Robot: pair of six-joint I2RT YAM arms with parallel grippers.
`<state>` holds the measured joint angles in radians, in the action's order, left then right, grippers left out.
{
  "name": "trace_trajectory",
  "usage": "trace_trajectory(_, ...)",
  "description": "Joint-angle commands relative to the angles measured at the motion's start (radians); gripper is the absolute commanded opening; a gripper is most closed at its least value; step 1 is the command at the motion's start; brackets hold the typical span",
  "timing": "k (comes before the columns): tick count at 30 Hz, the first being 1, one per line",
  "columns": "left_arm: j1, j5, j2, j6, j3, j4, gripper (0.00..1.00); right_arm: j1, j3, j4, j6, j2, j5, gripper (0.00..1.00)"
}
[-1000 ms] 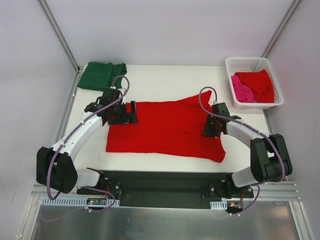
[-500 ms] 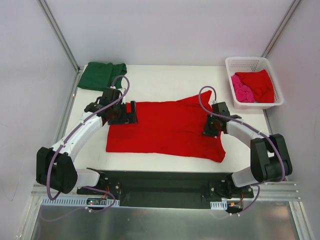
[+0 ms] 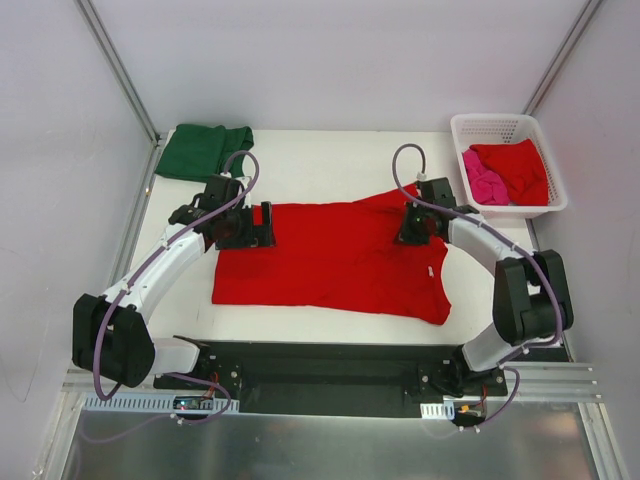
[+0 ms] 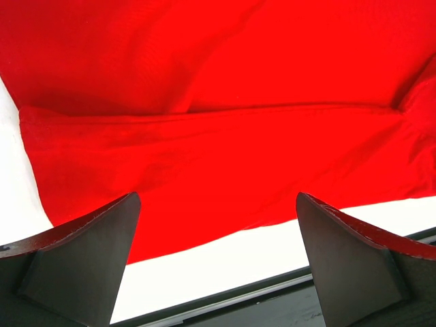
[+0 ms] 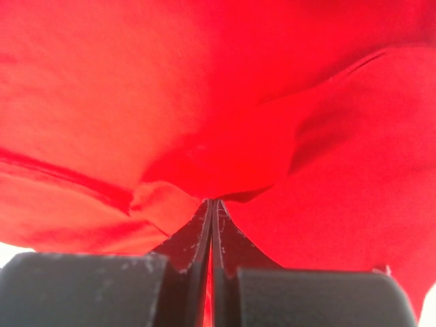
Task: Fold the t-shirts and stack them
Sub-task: Fold the tshirt
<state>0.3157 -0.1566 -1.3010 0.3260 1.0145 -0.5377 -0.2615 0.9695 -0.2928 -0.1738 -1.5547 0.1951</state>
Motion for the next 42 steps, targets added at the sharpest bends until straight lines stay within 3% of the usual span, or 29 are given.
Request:
trace_trajectory(1, 0.013, -0.008, 0.012, -0.011, -0.01, 0.004, 0.99, -0.007, 0.096, 0.011, 0.01, -0.079, 0.055, 0.01)
trace_trajectory(14, 0.013, -0.001, 0.011, -0.013, -0.017, 0.004, 0.99, -0.059, 0.253, 0.018, 0.005, -0.272, 0.087, 0.01)
trace_trajectory(23, 0.013, -0.001, 0.011, -0.013, -0.025, 0.008, 0.99, -0.065, 0.278, 0.049, 0.017, -0.288, 0.064, 0.01)
trace_trajectory(35, 0.013, -0.004, 0.017, -0.011, -0.039, 0.012, 0.99, -0.07, 0.359, 0.092, 0.037, -0.373, 0.179, 0.01)
trace_trajectory(37, 0.013, -0.003, 0.019, -0.011, -0.042, 0.015, 0.99, -0.074, 0.37, 0.096, 0.042, -0.384, 0.196, 0.11)
trace_trajectory(38, 0.013, -0.004, 0.019, -0.01, -0.044, 0.013, 0.99, -0.074, 0.374, 0.099, 0.045, -0.387, 0.198, 0.27)
trace_trajectory(40, 0.013, -0.004, 0.019, -0.01, -0.042, 0.013, 0.99, -0.074, 0.376, 0.101, 0.051, -0.372, 0.19, 0.38)
trace_trajectory(42, 0.013, -0.004, 0.016, -0.01, -0.037, 0.015, 0.99, -0.074, 0.367, 0.1, 0.062, -0.345, 0.136, 0.39)
